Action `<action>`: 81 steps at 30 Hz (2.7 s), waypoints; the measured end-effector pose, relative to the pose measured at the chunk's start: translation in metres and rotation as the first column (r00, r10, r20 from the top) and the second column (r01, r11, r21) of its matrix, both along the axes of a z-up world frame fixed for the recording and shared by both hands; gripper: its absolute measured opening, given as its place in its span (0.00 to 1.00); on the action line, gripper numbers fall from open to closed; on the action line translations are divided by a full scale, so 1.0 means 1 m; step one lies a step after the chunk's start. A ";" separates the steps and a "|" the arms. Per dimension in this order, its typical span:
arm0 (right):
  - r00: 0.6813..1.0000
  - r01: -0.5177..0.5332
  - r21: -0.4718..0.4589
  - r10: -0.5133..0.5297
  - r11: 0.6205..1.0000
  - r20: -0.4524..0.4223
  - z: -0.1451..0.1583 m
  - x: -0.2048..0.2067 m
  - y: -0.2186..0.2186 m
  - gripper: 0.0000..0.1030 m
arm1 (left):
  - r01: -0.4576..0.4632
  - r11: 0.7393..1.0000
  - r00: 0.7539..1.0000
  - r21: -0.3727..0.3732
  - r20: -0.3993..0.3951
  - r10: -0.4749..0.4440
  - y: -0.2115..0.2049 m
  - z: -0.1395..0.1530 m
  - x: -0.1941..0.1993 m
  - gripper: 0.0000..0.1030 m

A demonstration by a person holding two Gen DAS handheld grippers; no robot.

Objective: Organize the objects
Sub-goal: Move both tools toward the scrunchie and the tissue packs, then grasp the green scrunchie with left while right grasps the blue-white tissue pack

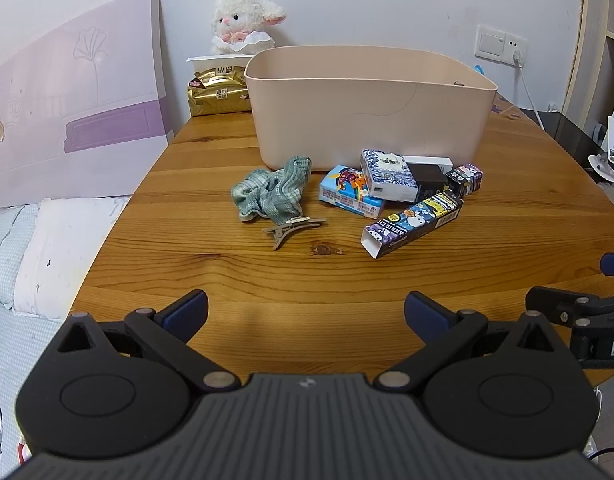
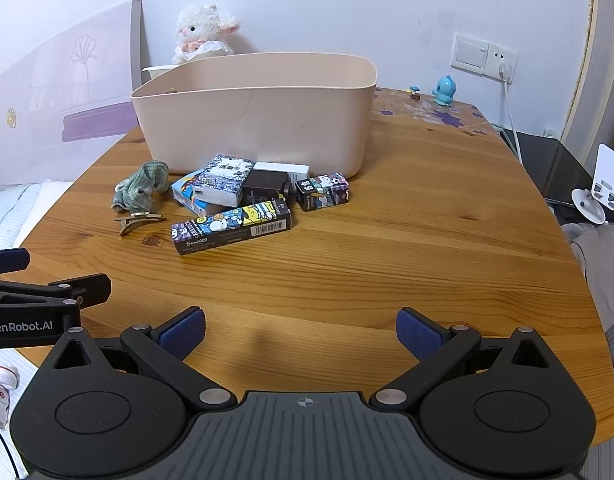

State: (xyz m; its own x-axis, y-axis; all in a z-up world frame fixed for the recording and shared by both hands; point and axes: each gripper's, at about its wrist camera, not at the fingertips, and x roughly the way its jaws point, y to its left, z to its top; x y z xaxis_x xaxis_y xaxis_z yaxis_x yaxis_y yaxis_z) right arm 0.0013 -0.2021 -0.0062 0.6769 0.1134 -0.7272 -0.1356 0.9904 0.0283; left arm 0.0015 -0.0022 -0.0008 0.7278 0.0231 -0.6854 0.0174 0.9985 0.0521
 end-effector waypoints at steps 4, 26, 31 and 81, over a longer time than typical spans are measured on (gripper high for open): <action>1.000 0.000 0.000 0.000 1.000 0.000 0.000 0.001 0.000 1.00 | -0.002 1.000 1.000 -0.001 0.001 0.002 0.000 0.000 0.000 1.00; 1.000 -0.014 -0.003 0.014 1.000 -0.002 0.003 0.038 0.011 1.00 | -0.011 0.999 1.000 -0.039 -0.006 0.011 0.022 -0.009 0.042 1.00; 0.999 -0.037 0.022 0.037 0.999 0.012 0.008 0.063 0.024 1.00 | -0.026 0.998 1.000 -0.052 -0.019 0.025 0.035 -0.017 0.069 1.00; 0.990 -0.096 0.104 0.105 0.990 -0.091 -0.031 0.149 0.064 0.34 | 0.144 0.989 0.990 0.033 -0.014 -0.144 0.039 -0.047 0.152 0.37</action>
